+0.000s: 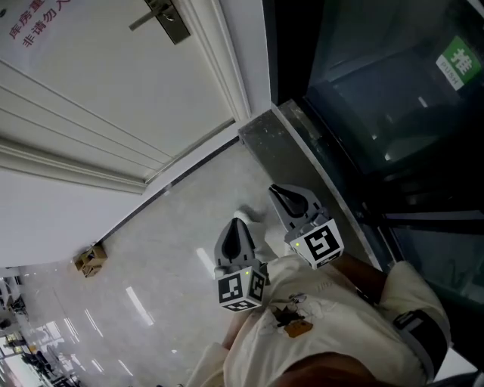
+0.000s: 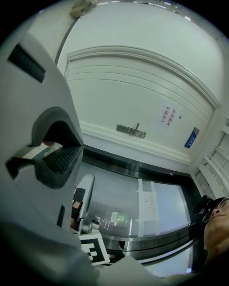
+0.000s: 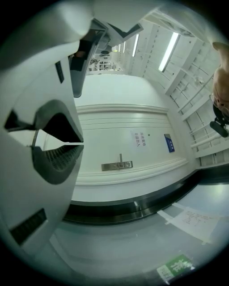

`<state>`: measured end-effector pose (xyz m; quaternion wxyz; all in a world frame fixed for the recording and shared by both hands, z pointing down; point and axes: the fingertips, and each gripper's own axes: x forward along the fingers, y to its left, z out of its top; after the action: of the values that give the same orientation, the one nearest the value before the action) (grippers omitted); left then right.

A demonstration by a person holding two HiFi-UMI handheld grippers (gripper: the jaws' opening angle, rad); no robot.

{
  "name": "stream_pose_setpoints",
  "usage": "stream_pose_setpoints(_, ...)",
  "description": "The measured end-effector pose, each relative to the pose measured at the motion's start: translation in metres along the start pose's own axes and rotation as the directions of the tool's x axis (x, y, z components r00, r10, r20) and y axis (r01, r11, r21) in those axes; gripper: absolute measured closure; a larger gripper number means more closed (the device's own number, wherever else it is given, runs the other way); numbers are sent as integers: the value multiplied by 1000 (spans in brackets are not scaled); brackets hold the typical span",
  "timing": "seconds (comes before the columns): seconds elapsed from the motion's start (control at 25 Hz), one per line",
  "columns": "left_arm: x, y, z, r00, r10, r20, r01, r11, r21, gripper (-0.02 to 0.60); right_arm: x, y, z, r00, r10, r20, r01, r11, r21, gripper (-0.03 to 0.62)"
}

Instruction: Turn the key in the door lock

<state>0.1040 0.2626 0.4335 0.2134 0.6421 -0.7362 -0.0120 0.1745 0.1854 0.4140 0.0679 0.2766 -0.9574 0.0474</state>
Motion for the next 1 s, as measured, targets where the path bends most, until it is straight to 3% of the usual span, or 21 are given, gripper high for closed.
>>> stream_pose_setpoints(0.32, 119, 94, 36, 999, -33, 7, 33, 999, -19, 575, 157, -19, 20, 1000, 8, 28, -5, 993, -118, 585)
stream_pose_setpoints(0.64, 236, 204, 162, 995, -80, 56, 79, 997, 23, 575, 342, -74, 98, 987, -145, 64, 154, 972, -177, 583)
stream_pose_setpoints(0.8, 281, 218, 191, 992, -108, 71, 106, 994, 31, 575, 396, -118, 132, 963, -243, 114, 263, 938, -224, 563)
stream_pose_setpoints(0.92, 302, 218, 201, 990, -126, 66, 123, 992, 38, 575, 430, -147, 148, 953, -284, 106, 303, 909, -286, 537)
stream_pose_setpoints(1.0, 315, 218, 205, 990, -126, 59, 124, 992, 36, 575, 456, -164, 158, 950, -293, 111, 314, 888, -336, 486)
